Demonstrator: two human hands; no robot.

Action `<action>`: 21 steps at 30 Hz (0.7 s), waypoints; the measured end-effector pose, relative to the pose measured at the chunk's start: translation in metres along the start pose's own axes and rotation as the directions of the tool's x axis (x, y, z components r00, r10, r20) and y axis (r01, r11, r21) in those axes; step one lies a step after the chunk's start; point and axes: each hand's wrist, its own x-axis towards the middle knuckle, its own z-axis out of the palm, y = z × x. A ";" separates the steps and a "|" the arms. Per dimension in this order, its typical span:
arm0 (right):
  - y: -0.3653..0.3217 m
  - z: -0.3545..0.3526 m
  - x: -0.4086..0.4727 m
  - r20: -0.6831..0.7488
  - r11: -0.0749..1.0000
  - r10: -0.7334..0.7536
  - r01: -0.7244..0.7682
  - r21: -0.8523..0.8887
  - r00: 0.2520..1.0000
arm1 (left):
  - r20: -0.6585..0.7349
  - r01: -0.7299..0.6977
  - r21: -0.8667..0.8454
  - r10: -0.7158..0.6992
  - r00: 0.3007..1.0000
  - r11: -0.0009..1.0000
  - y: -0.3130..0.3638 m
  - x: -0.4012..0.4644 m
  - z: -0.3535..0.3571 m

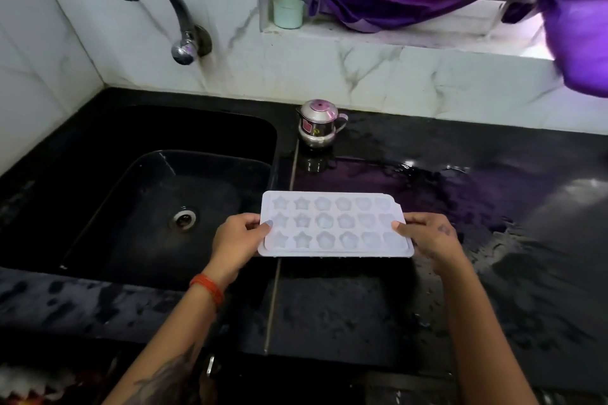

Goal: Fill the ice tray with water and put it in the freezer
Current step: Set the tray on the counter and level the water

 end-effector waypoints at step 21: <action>0.044 -0.010 -0.002 -0.119 1.000 -0.002 0.005 0.031 0.993 | -0.188 -0.182 0.321 0.251 0.949 0.929 -0.020 -0.005 0.044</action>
